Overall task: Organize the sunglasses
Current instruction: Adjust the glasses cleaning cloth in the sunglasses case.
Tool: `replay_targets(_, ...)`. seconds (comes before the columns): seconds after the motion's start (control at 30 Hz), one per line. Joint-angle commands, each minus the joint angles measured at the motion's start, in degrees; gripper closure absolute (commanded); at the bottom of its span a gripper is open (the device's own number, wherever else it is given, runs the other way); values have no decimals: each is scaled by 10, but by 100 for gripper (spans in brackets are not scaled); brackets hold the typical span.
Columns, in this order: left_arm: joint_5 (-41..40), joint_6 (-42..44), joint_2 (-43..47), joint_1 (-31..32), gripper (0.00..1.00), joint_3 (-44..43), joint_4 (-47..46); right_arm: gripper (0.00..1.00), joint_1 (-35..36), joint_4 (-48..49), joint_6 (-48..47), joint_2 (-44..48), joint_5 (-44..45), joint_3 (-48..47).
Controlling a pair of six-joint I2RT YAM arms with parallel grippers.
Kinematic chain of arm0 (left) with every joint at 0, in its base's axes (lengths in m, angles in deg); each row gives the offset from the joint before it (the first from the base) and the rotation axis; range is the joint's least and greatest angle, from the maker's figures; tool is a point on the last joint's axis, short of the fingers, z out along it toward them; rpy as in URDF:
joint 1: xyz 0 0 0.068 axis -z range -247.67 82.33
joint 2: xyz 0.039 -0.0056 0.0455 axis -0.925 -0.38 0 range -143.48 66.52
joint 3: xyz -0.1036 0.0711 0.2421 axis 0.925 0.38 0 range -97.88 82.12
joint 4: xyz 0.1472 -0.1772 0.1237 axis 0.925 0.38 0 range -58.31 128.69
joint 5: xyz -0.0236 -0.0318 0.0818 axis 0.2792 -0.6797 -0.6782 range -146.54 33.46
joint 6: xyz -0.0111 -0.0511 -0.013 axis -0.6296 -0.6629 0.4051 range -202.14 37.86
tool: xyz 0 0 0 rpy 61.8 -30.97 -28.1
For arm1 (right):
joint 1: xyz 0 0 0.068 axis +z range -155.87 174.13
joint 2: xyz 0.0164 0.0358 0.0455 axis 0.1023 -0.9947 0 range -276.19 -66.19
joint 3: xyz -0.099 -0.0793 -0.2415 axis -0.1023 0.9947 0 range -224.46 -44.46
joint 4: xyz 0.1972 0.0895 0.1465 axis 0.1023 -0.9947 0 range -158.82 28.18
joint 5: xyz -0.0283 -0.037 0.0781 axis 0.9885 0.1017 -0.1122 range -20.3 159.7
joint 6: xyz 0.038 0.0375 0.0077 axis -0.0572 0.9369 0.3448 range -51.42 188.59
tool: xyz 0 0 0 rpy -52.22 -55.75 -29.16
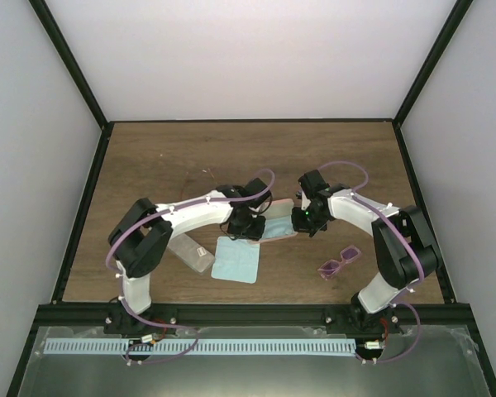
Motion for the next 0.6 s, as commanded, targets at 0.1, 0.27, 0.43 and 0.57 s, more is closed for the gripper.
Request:
replay_targets(0.1, -17, -5, -24, 2, 71, -35, -9, 94, 4, 4, -1, 2, -6, 2)
replay_targets(0.27, -28, -6, -39, 2, 71, -48, -8, 94, 4, 7, -2, 0, -7, 3)
replay_targets(0.43, -43, -8, -52, 2, 71, -51, -7, 94, 4, 7, -2, 2, -7, 7)
replay_targets(0.57, -59, -8, -64, 2, 71, -56, -1, 94, 5, 6, -4, 2, -5, 8)
